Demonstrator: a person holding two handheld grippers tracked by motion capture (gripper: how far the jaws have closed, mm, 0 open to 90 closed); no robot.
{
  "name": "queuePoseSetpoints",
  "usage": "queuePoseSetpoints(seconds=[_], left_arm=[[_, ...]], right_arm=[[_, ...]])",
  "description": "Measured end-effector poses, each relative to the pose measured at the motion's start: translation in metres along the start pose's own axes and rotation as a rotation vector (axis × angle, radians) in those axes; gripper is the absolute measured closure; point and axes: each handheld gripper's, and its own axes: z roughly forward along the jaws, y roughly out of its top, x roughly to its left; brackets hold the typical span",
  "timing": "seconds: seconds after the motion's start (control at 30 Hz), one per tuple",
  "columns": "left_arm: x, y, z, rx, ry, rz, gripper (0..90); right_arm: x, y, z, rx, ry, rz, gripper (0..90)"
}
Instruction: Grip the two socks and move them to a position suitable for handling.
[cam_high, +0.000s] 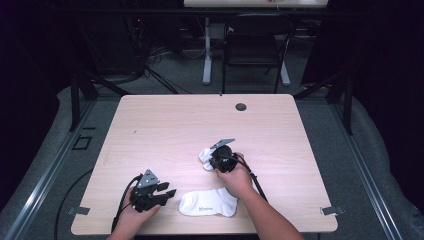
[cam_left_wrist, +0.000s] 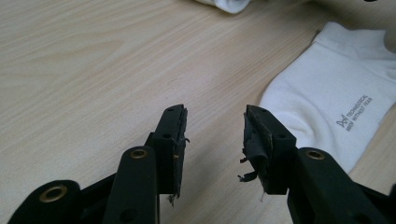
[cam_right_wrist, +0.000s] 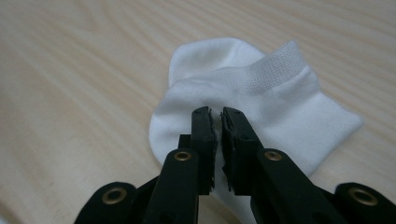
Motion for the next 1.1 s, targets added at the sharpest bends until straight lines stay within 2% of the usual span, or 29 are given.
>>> queuePoseSetpoints(seconds=[0.03,0.13,0.17,0.2,0.23,0.27,0.3,0.4,0.47,0.57,0.7,0.8,0.87,1.1], left_arm=[[0.000,0.000,0.000,0.000,0.001,0.000,58.6],[0.000,0.000,0.000,0.000,0.003,-0.003,58.7],[0.001,0.000,0.000,0.000,0.004,0.000,58.6],[0.001,0.000,0.000,0.000,0.004,0.000,58.6],[0.001,0.000,0.000,0.000,0.007,0.001,58.6],[0.001,0.000,0.000,0.000,0.007,0.001,58.6],[0.001,0.000,0.000,-0.002,0.008,-0.001,58.6],[0.002,0.000,0.000,0.000,0.009,0.002,58.6],[0.002,0.000,0.000,0.000,0.008,0.003,58.4],[0.002,0.001,0.000,-0.001,0.008,0.001,58.3],[0.001,0.000,0.001,0.000,0.009,0.002,58.2],[0.002,0.000,0.000,-0.002,0.011,-0.003,58.1],[0.003,0.000,0.000,-0.002,0.010,-0.002,58.1],[0.002,0.000,0.001,-0.004,0.011,-0.003,57.9]], right_arm=[[0.005,-0.003,-0.004,0.016,0.018,-0.023,84.4],[0.009,-0.006,-0.006,0.018,0.034,-0.045,84.5],[0.014,-0.009,-0.009,0.033,0.050,-0.077,84.5],[0.014,-0.009,-0.009,0.033,0.050,-0.077,84.5],[0.019,-0.012,-0.012,0.041,0.062,-0.107,84.6],[0.019,-0.012,-0.012,0.041,0.062,-0.107,84.6],[0.022,-0.014,-0.016,0.058,0.066,-0.129,84.5],[0.024,-0.014,-0.019,0.075,0.065,-0.156,83.8],[0.026,-0.012,-0.024,0.062,0.060,-0.156,82.2],[0.029,-0.008,-0.028,0.022,0.052,-0.131,78.5],[0.037,-0.003,-0.025,-0.007,0.051,-0.122,73.2],[0.043,-0.001,-0.020,-0.012,0.044,-0.124,66.8],[0.046,-0.001,-0.017,-0.015,0.021,-0.133,64.4],[0.049,-0.003,-0.005,0.018,-0.007,-0.127,63.7]])
